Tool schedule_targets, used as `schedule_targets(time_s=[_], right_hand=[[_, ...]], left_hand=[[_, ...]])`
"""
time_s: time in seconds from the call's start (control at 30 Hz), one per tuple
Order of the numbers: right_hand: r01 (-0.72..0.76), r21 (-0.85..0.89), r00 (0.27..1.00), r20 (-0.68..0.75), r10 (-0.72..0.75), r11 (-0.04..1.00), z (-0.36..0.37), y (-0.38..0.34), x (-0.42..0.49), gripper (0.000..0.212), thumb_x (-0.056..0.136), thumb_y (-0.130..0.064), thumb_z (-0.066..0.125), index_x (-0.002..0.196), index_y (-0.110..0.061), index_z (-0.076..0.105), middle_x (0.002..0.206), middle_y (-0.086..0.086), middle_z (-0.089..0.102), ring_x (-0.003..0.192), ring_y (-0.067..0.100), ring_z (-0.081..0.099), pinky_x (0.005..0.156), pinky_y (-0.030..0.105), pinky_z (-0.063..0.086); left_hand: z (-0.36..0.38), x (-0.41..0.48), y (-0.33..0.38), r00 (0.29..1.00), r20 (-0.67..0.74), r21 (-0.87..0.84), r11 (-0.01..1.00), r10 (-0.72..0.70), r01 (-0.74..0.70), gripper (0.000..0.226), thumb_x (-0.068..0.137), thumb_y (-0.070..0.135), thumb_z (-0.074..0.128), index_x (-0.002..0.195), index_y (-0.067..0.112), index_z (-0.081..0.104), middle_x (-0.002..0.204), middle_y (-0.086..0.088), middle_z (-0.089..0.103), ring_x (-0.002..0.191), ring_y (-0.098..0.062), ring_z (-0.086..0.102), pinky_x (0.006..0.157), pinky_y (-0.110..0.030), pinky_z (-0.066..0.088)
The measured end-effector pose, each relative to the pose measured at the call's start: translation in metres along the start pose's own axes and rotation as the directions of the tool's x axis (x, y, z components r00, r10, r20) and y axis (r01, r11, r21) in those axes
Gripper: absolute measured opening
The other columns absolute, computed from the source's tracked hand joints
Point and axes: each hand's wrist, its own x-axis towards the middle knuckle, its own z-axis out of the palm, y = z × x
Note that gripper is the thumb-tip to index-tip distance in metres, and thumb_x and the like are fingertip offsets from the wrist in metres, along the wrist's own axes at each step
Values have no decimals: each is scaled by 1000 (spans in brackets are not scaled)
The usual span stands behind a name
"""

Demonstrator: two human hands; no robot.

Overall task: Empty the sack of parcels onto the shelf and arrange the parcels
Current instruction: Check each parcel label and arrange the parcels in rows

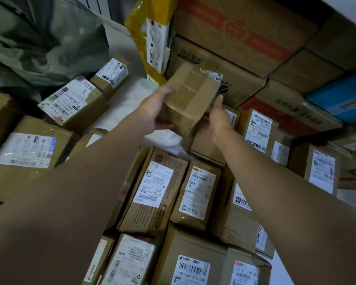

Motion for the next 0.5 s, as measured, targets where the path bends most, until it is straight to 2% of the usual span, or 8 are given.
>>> schedule_targets(time_s=[0.03, 0.07, 0.13, 0.2, 0.27, 0.33, 0.43, 0.5], right_hand=[[-108, 114, 991, 91, 98, 988, -2, -1, 0, 67, 95, -67, 28, 134, -19, 54, 122, 12, 66, 105, 31, 64, 84, 49, 54], [-167, 135, 976, 161, 144, 977, -2, -1, -1, 70, 92, -72, 30, 132, -21, 56, 120, 11, 68, 100, 30, 65, 80, 47, 56], [-167, 99, 967, 212, 143, 981, -2, 2, -1, 75, 84, -78, 38, 132, -24, 56, 123, 10, 67, 101, 29, 68, 81, 50, 58], [-93, 52, 984, 156, 84, 994, -3, 8, 2, 61, 90, -67, 47, 131, -24, 55, 120, 6, 69, 99, 27, 70, 76, 49, 60], [-17, 36, 990, 144, 12, 999, -4, 14, 7, 37, 97, -46, 52, 128, -26, 56, 115, 2, 70, 99, 23, 69, 76, 47, 60], [4, -18, 979, 202, 0, 1000, -2, 18, 5, 29, 98, -38, 54, 125, -26, 56, 117, 1, 67, 102, 21, 67, 80, 43, 58], [43, -114, 967, 254, -13, 993, 7, 21, -2, 24, 99, -36, 55, 119, -24, 54, 108, -2, 67, 94, 16, 67, 77, 36, 58], [68, -130, 968, 247, -34, 989, 10, 23, -5, 27, 99, -38, 54, 119, -20, 54, 106, 1, 68, 93, 18, 68, 76, 36, 60]], left_hand=[[-5, -2, -3, 995, 78, -53, 997, -54, 58, 44, 82, 47, 64, 118, 24, 55, 117, -10, 61, 109, -32, 61, 79, -47, 59], [-9, -1, -9, 987, 137, -82, 992, -80, 92, 40, 85, 44, 61, 118, 23, 56, 119, -13, 61, 109, -32, 61, 77, -49, 59], [-15, 4, -20, 987, 138, -99, 990, -85, 99, 37, 90, 34, 59, 124, 20, 55, 122, -16, 59, 107, -33, 62, 71, -48, 59], [-17, 8, -24, 997, -48, -89, 994, -63, 59, 32, 92, 24, 58, 124, 16, 58, 121, -15, 61, 99, -31, 64, 64, -46, 60], [-17, 10, -23, 978, -210, -46, 999, 2, -12, 31, 96, 13, 52, 124, 21, 60, 113, -6, 62, 90, -24, 61, 71, -46, 61], [-16, 7, -18, 975, -224, -20, 1000, 5, -10, 29, 99, 27, 50, 127, 24, 57, 112, -1, 61, 84, -18, 55, 86, -46, 56], [-11, 3, -17, 987, -160, 54, 998, -11, 20, 51, 93, 60, 47, 126, 23, 55, 115, -1, 63, 98, -22, 58, 92, -48, 52], [-8, 4, -20, 977, -197, 151, 987, 86, -57, 49, 89, 54, 58, 126, 22, 56, 116, -1, 63, 101, -25, 59, 91, -48, 54]])
